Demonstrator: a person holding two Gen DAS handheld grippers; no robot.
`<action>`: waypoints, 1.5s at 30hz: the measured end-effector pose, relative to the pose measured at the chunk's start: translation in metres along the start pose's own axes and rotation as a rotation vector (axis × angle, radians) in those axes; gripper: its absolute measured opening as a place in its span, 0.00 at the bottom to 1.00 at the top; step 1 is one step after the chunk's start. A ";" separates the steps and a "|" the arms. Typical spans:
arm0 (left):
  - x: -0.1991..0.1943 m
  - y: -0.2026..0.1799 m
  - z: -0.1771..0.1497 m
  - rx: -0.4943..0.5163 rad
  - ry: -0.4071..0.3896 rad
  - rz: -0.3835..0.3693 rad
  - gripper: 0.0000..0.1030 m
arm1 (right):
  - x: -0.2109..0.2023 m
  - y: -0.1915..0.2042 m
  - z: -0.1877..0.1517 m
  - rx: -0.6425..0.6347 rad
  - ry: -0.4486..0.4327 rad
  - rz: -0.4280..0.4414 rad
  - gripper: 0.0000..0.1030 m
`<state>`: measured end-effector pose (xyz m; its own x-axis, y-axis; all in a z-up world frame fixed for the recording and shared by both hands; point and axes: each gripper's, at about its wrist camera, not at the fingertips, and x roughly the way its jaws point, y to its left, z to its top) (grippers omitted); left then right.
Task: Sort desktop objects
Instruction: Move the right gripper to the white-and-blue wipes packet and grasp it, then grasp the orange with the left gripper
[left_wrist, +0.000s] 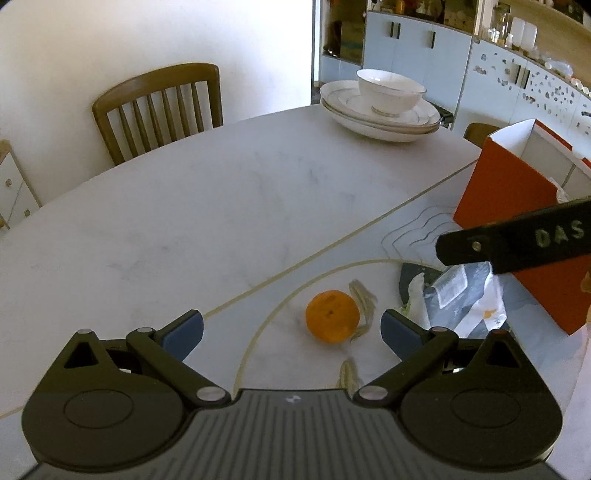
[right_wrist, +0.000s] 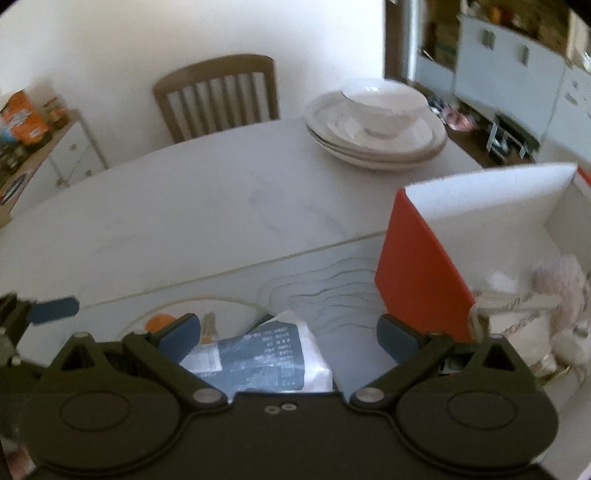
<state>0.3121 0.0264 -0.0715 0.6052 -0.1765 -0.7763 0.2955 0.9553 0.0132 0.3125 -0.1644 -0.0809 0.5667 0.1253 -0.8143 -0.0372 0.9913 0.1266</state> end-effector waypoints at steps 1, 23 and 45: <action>0.002 0.000 0.000 -0.001 0.001 -0.005 1.00 | 0.005 0.000 0.001 0.023 0.013 -0.012 0.99; 0.025 -0.012 -0.011 0.100 0.026 -0.060 0.99 | 0.017 -0.016 -0.050 0.112 0.178 -0.030 0.96; 0.038 -0.015 -0.003 0.065 0.018 -0.084 0.48 | 0.006 -0.006 -0.074 -0.062 0.183 -0.044 0.55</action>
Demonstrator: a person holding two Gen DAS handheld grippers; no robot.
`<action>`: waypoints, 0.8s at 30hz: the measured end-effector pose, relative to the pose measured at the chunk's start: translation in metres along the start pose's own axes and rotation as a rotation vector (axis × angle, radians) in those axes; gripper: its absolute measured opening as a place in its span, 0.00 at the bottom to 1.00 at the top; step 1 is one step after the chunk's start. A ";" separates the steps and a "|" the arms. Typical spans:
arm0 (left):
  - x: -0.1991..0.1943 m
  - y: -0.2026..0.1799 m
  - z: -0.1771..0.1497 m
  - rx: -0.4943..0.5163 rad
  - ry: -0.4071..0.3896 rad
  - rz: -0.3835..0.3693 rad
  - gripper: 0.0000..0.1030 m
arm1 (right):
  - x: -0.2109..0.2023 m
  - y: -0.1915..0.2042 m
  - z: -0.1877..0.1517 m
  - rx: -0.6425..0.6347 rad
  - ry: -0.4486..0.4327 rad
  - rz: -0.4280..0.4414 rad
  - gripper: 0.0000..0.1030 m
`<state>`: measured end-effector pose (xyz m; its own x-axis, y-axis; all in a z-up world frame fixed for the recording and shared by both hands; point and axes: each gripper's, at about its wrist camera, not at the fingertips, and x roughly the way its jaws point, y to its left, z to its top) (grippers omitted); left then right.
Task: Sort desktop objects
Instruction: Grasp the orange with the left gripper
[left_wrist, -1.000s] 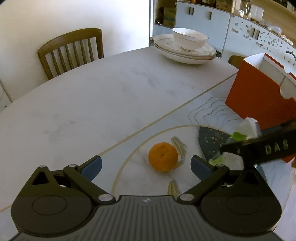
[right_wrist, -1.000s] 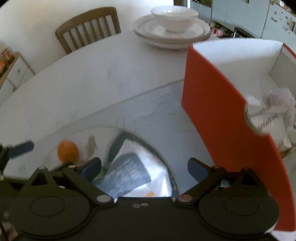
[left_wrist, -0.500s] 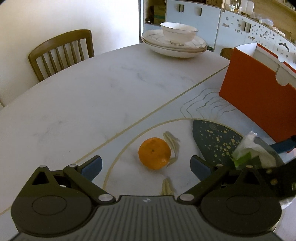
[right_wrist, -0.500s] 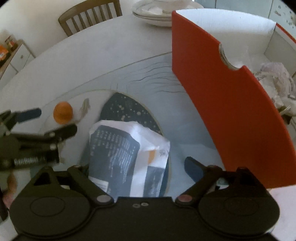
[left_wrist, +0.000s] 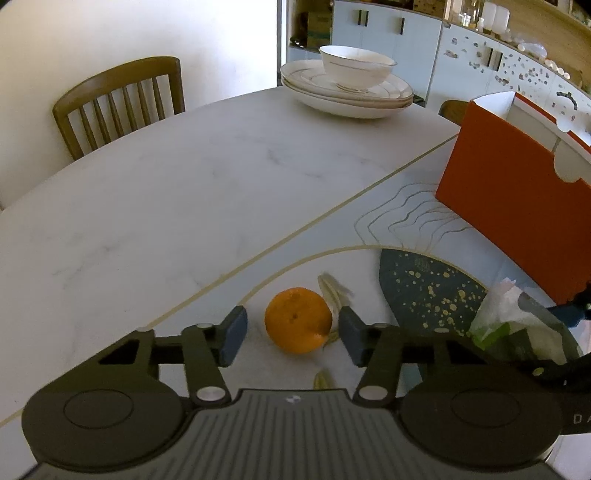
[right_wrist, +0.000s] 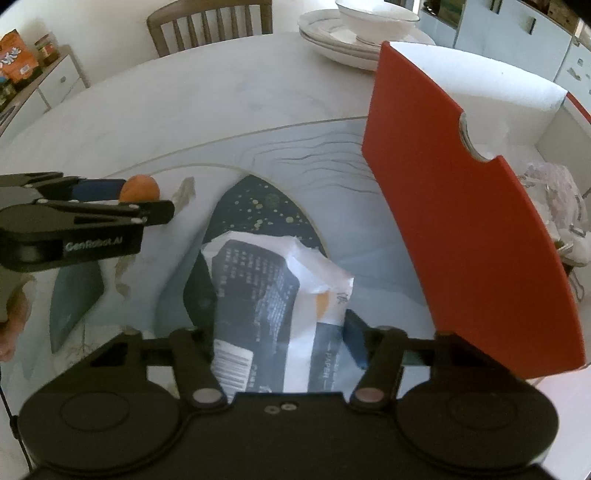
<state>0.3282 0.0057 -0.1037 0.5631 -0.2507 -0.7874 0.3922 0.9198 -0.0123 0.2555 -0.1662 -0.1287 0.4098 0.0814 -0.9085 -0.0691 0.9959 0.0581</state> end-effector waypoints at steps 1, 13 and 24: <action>0.000 0.000 0.000 0.000 0.001 0.003 0.44 | 0.000 0.000 0.000 -0.003 0.000 0.003 0.53; -0.008 -0.009 -0.001 0.021 0.016 0.021 0.34 | -0.011 -0.009 -0.005 0.012 -0.023 0.044 0.40; -0.042 -0.036 -0.009 0.040 -0.004 0.006 0.34 | -0.036 -0.019 -0.016 0.029 -0.062 0.092 0.39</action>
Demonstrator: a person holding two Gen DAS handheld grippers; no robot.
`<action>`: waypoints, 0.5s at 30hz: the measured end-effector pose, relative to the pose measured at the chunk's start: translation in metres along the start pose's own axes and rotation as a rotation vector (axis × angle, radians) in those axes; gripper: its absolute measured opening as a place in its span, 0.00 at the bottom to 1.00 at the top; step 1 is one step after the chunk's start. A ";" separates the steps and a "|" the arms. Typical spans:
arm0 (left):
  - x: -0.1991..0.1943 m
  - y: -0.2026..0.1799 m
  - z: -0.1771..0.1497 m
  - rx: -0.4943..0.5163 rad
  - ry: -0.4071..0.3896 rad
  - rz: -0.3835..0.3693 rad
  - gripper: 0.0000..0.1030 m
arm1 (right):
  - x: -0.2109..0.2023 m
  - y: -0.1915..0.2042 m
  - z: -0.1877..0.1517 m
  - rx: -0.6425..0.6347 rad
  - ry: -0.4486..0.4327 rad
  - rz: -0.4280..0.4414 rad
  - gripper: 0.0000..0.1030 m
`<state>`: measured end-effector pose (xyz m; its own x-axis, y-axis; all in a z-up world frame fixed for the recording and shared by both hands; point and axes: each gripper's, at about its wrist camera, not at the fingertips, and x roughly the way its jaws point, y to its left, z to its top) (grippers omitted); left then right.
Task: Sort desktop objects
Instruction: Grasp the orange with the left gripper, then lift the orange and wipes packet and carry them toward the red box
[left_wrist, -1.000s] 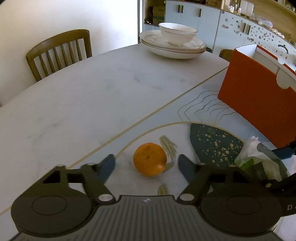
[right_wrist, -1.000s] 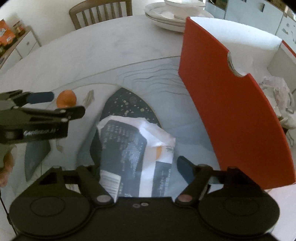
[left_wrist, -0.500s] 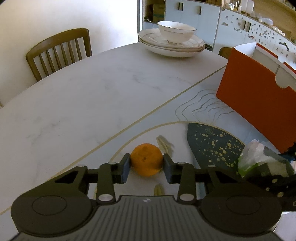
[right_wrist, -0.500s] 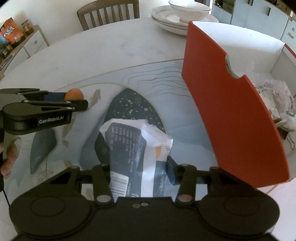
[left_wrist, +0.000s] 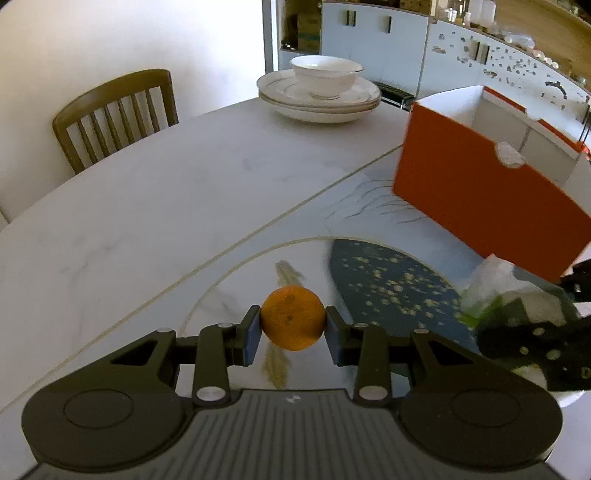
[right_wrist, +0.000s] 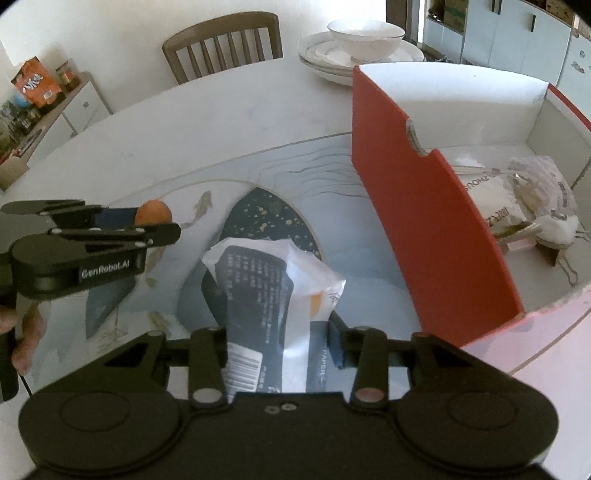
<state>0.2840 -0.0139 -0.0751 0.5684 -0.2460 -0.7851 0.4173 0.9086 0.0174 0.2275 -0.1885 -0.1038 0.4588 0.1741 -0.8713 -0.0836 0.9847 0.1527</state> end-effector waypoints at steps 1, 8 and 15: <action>-0.003 -0.003 -0.002 -0.002 0.000 -0.004 0.34 | -0.003 -0.001 -0.001 0.001 -0.002 0.002 0.39; -0.028 -0.019 -0.010 -0.004 0.005 -0.015 0.34 | -0.021 -0.007 -0.006 0.021 -0.019 0.032 0.39; -0.054 -0.034 -0.014 -0.005 -0.001 -0.017 0.34 | -0.045 -0.015 -0.012 0.042 -0.043 0.062 0.39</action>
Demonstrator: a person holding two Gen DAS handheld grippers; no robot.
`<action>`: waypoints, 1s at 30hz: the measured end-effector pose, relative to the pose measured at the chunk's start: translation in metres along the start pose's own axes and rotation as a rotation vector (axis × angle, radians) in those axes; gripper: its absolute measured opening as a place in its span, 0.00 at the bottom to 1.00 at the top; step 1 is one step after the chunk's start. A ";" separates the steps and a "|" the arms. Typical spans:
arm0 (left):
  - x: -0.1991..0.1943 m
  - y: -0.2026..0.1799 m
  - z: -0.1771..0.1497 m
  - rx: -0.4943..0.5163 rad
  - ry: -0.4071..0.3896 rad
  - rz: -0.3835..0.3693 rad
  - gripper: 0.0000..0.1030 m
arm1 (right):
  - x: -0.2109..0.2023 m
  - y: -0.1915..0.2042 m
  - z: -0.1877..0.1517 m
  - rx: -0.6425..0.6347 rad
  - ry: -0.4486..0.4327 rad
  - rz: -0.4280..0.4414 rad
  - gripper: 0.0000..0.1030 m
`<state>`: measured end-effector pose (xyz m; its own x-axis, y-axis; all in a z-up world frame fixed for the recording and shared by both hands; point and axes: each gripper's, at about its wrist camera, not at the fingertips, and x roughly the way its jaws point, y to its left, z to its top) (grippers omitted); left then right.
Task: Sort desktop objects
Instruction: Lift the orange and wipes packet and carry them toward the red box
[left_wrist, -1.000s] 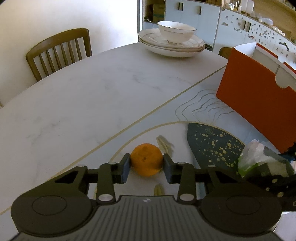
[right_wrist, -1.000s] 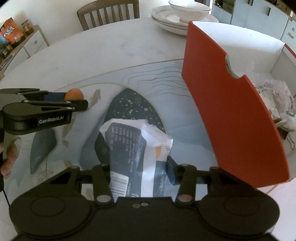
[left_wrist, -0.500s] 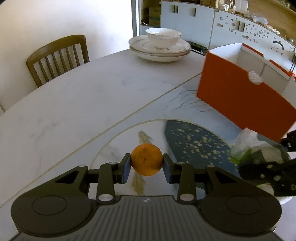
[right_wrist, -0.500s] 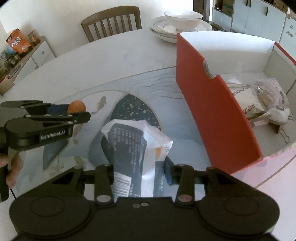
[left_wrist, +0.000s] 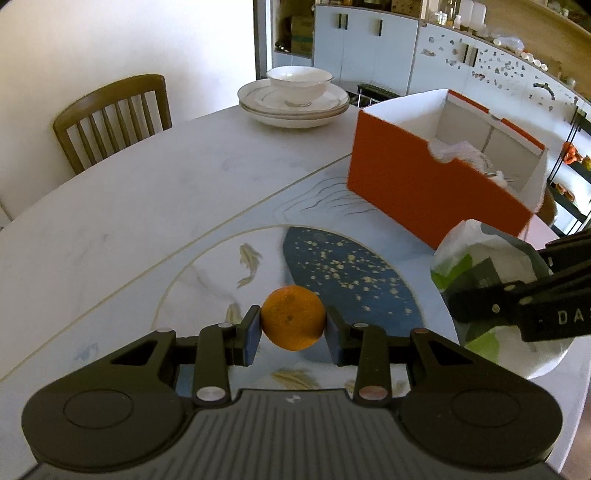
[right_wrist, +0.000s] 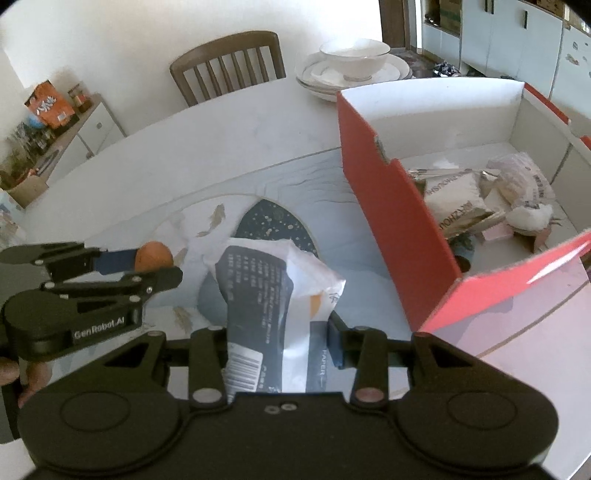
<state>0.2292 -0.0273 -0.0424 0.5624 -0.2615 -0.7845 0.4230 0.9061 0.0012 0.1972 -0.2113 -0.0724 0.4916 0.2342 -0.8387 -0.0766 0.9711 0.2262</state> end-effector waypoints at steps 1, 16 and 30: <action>-0.004 -0.003 0.000 0.001 -0.002 -0.003 0.34 | -0.003 -0.001 -0.001 0.002 -0.002 0.005 0.39; -0.044 -0.065 0.011 0.055 -0.029 -0.063 0.34 | -0.055 -0.034 -0.008 -0.017 -0.041 0.046 0.39; -0.051 -0.127 0.051 0.055 -0.080 -0.104 0.34 | -0.095 -0.101 0.008 -0.002 -0.088 0.048 0.39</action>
<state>0.1831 -0.1464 0.0290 0.5674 -0.3811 -0.7300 0.5191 0.8537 -0.0423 0.1655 -0.3316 -0.0115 0.5620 0.2753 -0.7800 -0.1036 0.9590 0.2639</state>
